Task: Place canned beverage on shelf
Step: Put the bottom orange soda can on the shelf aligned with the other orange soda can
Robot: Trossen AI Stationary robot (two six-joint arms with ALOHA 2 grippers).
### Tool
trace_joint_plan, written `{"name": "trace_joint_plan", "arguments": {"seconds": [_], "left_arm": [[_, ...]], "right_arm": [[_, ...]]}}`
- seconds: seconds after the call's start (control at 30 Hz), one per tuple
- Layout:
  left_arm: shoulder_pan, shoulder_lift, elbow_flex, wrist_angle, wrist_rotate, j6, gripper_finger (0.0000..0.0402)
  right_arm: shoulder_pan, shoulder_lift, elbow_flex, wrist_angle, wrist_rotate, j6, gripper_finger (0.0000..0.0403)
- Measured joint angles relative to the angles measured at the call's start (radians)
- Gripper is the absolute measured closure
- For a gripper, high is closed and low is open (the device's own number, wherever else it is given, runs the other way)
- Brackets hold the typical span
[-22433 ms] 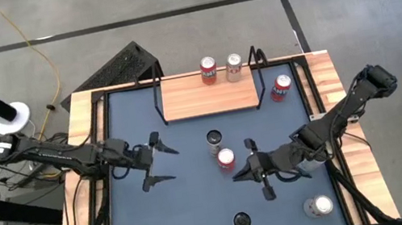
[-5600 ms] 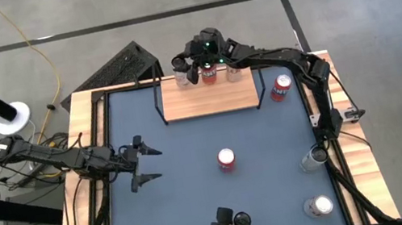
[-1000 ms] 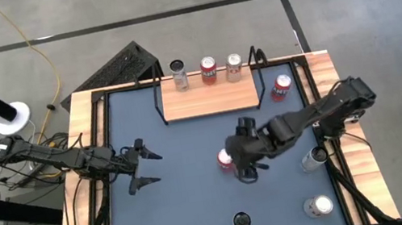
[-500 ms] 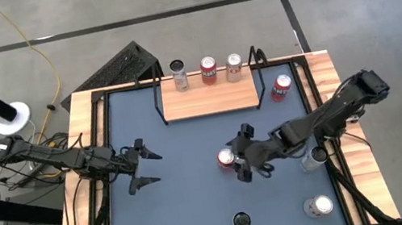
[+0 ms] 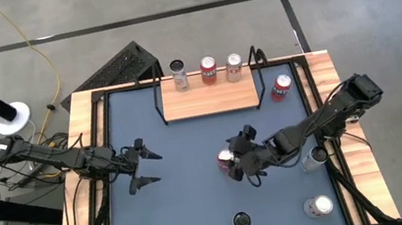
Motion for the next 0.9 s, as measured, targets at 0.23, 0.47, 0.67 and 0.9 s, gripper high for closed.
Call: {"name": "trace_joint_plan", "arguments": {"seconds": [0.23,0.47,0.67,0.9], "left_arm": [[0.000,0.000,0.000,0.001,-0.020,0.007,0.0038],[0.000,0.000,0.000,-0.001,-0.019,0.001,0.0038],[0.000,0.000,0.000,0.000,-0.019,0.001,0.0038],[0.000,0.000,0.000,0.000,-0.019,-0.009,0.0038]], "right_arm": [[0.013,0.071,0.000,0.016,0.065,0.040,0.0072],[0.032,0.114,0.003,0.041,0.100,0.072,0.0072],[0.039,0.102,0.002,0.032,0.097,0.068,0.0072],[0.035,0.080,0.000,0.024,0.103,0.005,0.0072]]}}
